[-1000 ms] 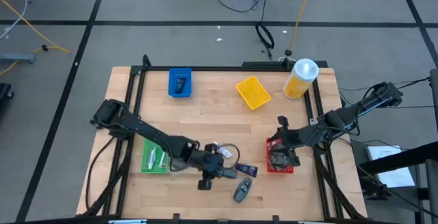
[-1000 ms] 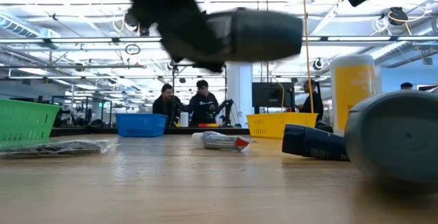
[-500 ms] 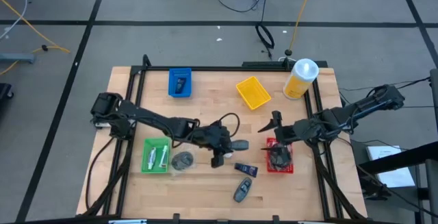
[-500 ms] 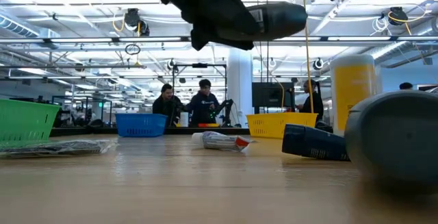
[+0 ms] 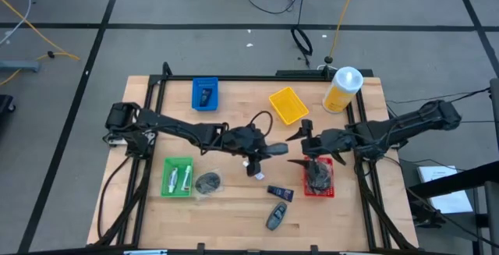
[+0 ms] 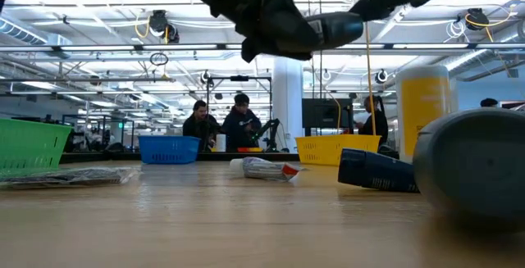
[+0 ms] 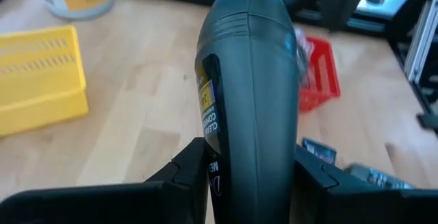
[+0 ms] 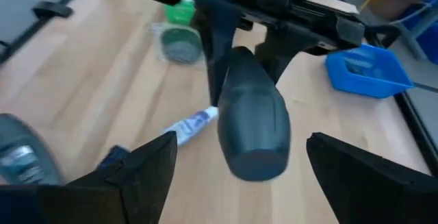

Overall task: Pick & Place Travel size toiletries
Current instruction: Put the gray deodorant into the yellow bin

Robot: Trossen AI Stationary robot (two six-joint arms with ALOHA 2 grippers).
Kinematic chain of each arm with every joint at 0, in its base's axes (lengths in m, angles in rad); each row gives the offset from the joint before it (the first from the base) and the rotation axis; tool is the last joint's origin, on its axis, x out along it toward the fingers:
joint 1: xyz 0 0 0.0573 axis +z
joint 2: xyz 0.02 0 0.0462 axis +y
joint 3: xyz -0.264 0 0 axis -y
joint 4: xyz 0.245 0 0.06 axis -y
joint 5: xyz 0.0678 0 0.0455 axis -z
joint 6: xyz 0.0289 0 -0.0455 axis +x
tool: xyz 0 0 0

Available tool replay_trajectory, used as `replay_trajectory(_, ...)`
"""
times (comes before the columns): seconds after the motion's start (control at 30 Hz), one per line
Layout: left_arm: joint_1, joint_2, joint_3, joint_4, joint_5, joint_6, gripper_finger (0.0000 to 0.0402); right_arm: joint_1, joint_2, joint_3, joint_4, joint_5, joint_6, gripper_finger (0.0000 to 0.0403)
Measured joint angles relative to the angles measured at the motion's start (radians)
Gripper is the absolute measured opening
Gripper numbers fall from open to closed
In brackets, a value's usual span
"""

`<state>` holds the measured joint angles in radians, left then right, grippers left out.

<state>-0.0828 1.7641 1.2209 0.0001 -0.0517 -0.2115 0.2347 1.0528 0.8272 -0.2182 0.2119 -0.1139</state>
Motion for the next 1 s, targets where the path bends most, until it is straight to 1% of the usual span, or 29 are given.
replay_trajectory(0.17,0.013,0.0,0.0,0.033,-0.002,0.0,0.0126,-0.027,0.041,0.0,0.093,0.02,-0.025,0.0318)
replay_trajectory(0.4,0.011,0.0,0.0,0.06,-0.002,0.0,0.0126,-0.061,0.09,0.0,0.114,0.019,-0.025,0.0318)
replay_trajectory(0.57,0.011,0.0,0.0,0.064,-0.002,0.023,0.0126,-0.071,0.108,0.0,0.153,-0.04,0.015,0.0311)
replay_trajectory(0.63,0.011,0.0,0.0,0.062,-0.002,0.024,0.0126,-0.071,0.105,0.001,0.166,-0.057,0.036,0.0298)
replay_trajectory(1.0,0.011,0.0,0.0,0.062,-0.003,0.054,0.0126,-0.09,0.098,0.001,0.16,-0.06,0.049,0.0195)
